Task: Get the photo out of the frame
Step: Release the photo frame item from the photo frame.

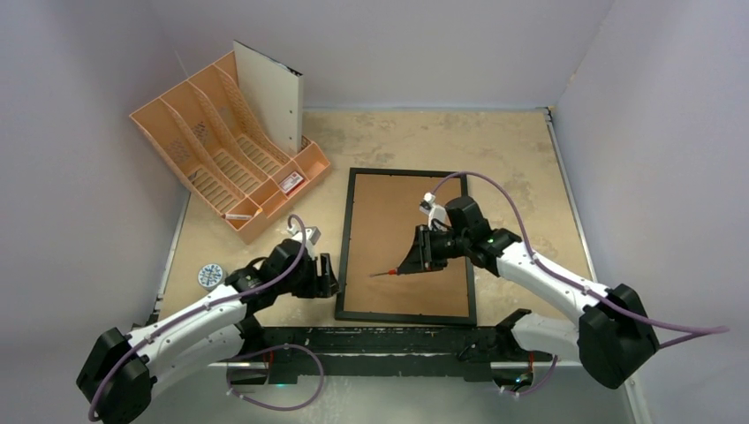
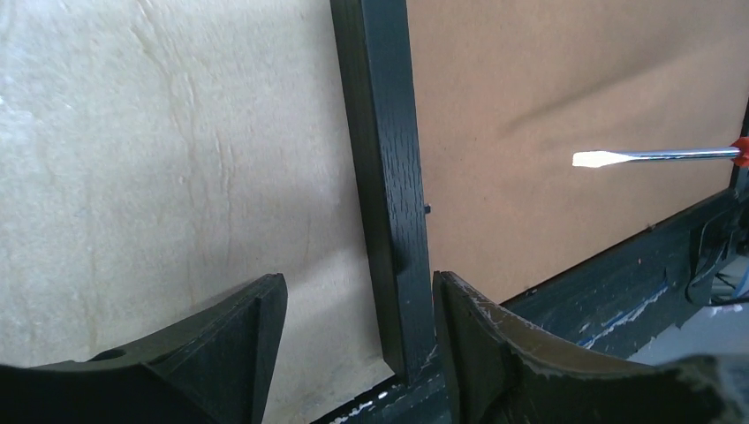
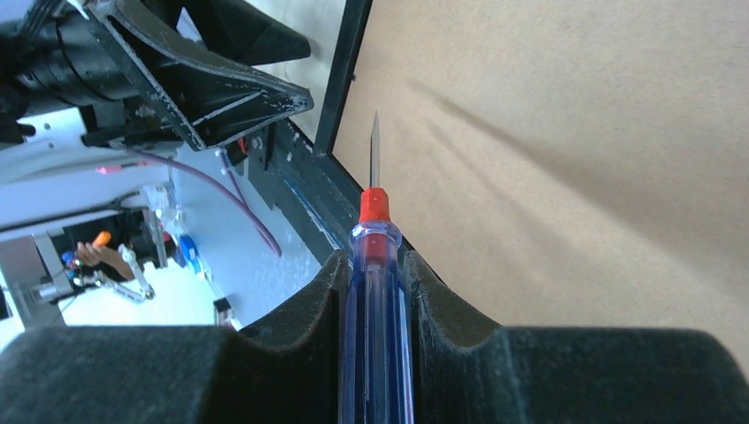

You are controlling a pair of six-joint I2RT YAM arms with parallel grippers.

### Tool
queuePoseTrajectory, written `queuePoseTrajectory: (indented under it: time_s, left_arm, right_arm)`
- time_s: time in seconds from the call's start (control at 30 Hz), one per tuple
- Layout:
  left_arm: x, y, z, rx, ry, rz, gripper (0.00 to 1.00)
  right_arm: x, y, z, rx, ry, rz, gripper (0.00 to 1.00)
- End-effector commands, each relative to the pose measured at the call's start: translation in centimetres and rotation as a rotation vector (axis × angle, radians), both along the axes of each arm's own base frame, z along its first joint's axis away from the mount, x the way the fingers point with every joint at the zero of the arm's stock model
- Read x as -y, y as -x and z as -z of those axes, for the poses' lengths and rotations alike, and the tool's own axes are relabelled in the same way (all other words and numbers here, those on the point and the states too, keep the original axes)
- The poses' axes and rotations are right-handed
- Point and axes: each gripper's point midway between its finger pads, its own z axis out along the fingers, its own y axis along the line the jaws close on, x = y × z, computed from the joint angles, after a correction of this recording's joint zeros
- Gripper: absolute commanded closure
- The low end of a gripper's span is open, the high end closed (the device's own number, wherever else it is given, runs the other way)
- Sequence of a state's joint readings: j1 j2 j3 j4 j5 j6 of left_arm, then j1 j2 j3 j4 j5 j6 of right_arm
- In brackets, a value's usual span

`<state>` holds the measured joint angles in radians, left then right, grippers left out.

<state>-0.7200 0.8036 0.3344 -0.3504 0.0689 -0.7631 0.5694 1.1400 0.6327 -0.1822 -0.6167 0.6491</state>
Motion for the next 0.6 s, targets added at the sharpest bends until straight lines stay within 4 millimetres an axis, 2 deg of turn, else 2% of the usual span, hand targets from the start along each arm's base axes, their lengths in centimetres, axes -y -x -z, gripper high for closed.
queuePoseTrajectory:
  time_s: [0.0,0.1,0.27,0.57]
  left_arm:
    - [1.0,0.8,-0.1,-0.008,0.043,0.081,0.37]
    - [1.3,1.4,0.1,-0.026,0.066,0.093,0.4]
    - [1.8,2.5,0.6,-0.056,0.099,0.123,0.44]
    - [1.7,2.7,1.5,-0.054,0.042,0.145,0.49]
  right_arm:
    - [-1.7,0.6,-0.3,0.053,-0.063,-0.1,1.0]
    - [-2.4,1.0,0.0,0.07,-0.072,-0.154,1.0]
    - [-3.0,0.3,1.1,0.095,-0.063,-0.167,1.0]
    - [-4.1,0.2,2.4,0.015,-0.066,-0.141,1.0]
